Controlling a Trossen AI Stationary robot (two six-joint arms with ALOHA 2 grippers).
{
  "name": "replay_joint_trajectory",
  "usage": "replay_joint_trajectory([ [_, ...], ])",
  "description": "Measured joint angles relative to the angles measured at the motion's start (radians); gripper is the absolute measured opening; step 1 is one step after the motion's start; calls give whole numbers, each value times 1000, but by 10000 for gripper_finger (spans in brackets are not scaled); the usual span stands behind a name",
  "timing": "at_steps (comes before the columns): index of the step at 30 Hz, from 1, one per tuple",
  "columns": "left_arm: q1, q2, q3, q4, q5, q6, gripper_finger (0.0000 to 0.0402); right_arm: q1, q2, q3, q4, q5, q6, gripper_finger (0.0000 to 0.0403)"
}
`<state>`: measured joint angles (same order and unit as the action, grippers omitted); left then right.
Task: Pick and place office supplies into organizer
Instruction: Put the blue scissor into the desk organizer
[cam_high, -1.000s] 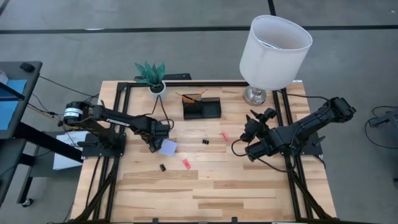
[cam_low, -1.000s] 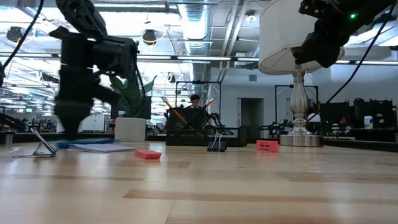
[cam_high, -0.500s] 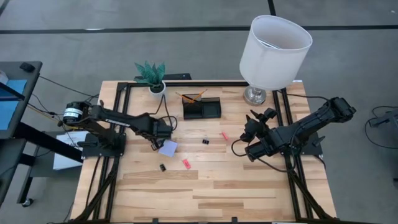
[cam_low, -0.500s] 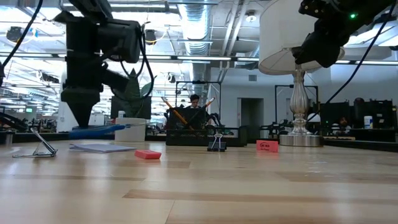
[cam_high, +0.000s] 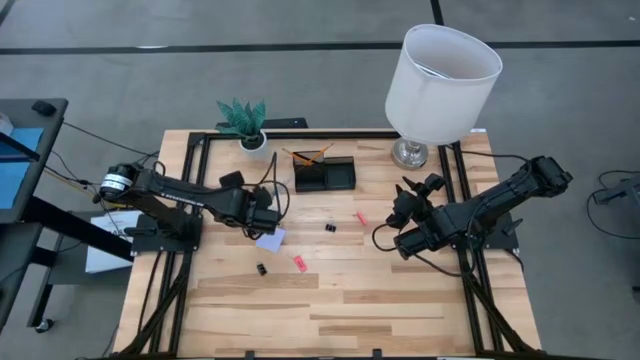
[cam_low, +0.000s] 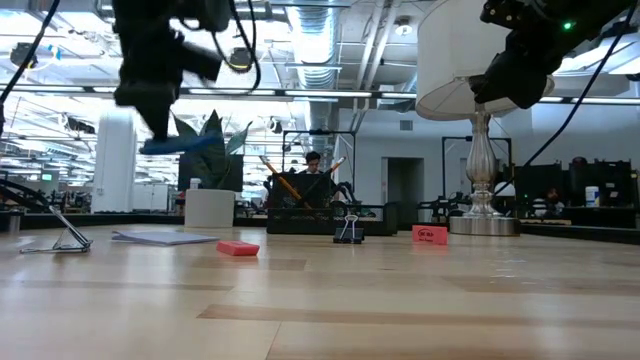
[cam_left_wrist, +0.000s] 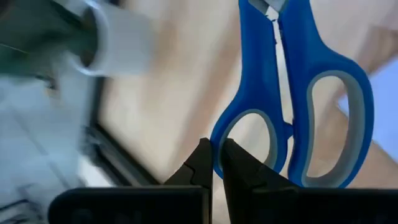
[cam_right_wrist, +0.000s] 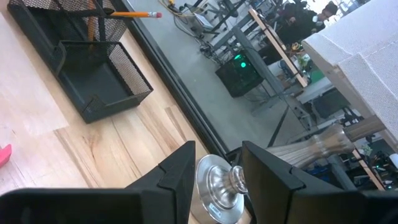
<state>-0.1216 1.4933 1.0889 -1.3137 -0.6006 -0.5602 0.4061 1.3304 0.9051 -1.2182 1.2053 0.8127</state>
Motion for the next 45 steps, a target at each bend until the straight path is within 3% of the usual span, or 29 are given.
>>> replay_joint_trajectory([
  [8,-10,-1,149,-155,-273,41,0,0,0,0,-1,0,0,123],
  [18,85,-1,187,-115,-448,365,0,0,0,0,-4,0,0,123],
  [25,141,-1,187,42,-572,759,0,0,0,0,-5,0,0,123],
  [35,219,-1,186,466,-711,1478,0,0,0,0,-5,-2,3,123],
  [45,301,22,186,526,-740,1759,0,-13,0,-69,-3,-7,28,123],
])
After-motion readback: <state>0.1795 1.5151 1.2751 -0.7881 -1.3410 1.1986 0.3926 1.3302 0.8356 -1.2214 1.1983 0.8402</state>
